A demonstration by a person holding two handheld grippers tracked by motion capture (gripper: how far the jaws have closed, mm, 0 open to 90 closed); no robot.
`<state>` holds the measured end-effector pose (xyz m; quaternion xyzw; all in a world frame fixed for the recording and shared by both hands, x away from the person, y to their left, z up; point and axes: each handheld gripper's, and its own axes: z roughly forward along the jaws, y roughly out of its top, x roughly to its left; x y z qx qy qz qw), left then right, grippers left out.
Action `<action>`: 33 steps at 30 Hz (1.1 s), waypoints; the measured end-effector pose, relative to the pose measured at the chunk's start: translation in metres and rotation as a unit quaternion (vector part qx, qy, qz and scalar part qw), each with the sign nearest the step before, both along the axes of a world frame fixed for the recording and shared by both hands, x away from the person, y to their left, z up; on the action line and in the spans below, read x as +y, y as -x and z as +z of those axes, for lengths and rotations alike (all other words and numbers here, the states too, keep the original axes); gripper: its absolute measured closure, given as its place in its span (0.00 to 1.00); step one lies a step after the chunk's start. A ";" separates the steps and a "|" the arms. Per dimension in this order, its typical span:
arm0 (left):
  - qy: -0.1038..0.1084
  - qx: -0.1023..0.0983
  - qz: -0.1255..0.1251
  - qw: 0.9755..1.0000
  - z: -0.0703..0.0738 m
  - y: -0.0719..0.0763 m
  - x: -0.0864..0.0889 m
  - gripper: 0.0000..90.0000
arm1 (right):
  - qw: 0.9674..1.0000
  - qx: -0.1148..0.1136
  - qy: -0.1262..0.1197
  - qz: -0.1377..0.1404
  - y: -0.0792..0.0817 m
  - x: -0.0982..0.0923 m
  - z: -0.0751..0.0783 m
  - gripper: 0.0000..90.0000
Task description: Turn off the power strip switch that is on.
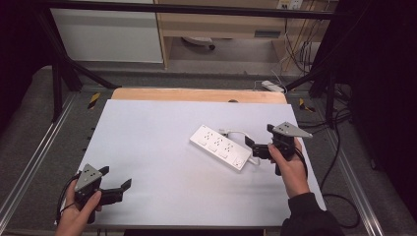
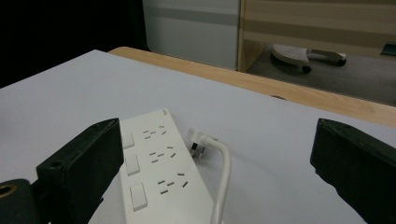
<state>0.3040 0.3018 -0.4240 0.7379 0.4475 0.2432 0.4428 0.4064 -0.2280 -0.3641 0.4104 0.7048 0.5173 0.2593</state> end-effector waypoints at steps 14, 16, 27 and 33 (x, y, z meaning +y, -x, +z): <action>-0.001 0.001 0.001 1.000 -0.001 0.000 0.000 0.07 | 0.999 -0.011 0.003 -0.036 0.022 -0.039 -0.012 0.03; -0.003 0.000 0.002 1.000 0.000 0.000 0.000 0.07 | 0.999 -0.014 0.001 -0.042 0.025 -0.043 -0.015 0.03; -0.004 0.000 0.003 1.000 -0.001 0.000 0.000 0.07 | 0.998 -0.009 -0.002 -0.061 0.039 -0.062 -0.036 0.03; -0.003 0.000 0.003 1.000 -0.001 0.000 0.000 0.07 | 0.998 -0.005 -0.002 -0.067 0.044 -0.064 -0.049 0.03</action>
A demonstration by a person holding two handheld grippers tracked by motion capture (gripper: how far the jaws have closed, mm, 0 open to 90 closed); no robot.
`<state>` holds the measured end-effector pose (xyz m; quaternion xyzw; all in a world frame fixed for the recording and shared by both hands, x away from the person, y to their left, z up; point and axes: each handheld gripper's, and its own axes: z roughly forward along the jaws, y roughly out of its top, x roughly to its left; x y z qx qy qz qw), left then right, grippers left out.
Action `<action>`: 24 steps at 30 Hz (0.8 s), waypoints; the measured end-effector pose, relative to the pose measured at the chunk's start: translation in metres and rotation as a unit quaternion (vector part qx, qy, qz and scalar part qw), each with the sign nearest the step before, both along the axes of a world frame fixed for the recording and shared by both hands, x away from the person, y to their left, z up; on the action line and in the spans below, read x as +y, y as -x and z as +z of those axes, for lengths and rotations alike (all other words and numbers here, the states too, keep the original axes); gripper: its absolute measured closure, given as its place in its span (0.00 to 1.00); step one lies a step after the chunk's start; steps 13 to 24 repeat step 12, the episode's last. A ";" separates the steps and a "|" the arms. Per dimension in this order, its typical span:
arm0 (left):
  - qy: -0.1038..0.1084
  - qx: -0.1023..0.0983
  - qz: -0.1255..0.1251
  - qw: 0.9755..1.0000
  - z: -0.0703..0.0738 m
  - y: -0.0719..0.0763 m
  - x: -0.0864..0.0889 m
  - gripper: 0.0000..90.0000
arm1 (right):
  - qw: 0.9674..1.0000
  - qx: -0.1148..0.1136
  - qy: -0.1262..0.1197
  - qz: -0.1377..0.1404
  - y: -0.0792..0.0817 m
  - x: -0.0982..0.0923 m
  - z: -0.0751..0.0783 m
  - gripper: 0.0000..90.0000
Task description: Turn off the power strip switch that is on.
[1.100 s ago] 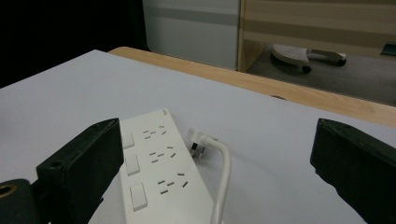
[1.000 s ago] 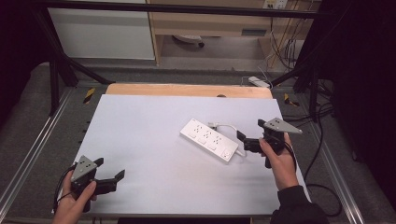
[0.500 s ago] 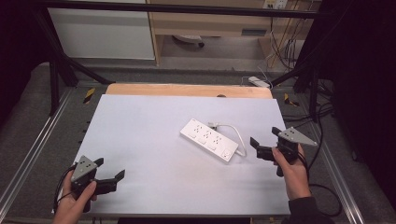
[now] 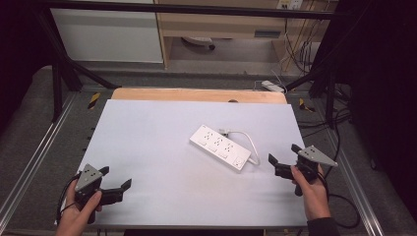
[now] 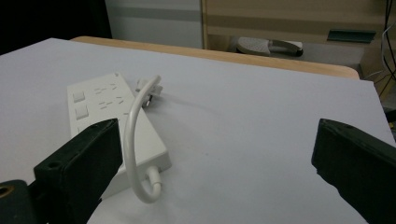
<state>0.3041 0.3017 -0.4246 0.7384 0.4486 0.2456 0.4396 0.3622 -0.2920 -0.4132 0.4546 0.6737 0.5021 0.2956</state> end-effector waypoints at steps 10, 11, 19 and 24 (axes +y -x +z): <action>0.001 0.001 -0.003 1.000 0.000 0.000 -0.001 0.07 | 0.998 0.060 0.036 0.000 0.002 0.007 -0.032 0.03; 0.001 0.001 -0.003 1.000 0.000 0.000 -0.001 0.07 | 0.998 0.060 0.036 0.000 0.002 0.007 -0.032 0.03; 0.001 0.001 -0.003 1.000 0.000 0.000 -0.001 0.07 | 0.996 0.074 0.045 0.001 0.001 0.009 -0.036 0.03; 0.001 0.001 -0.003 1.000 0.000 0.000 -0.001 0.07 | 0.996 0.074 0.045 0.001 0.001 0.009 -0.036 0.03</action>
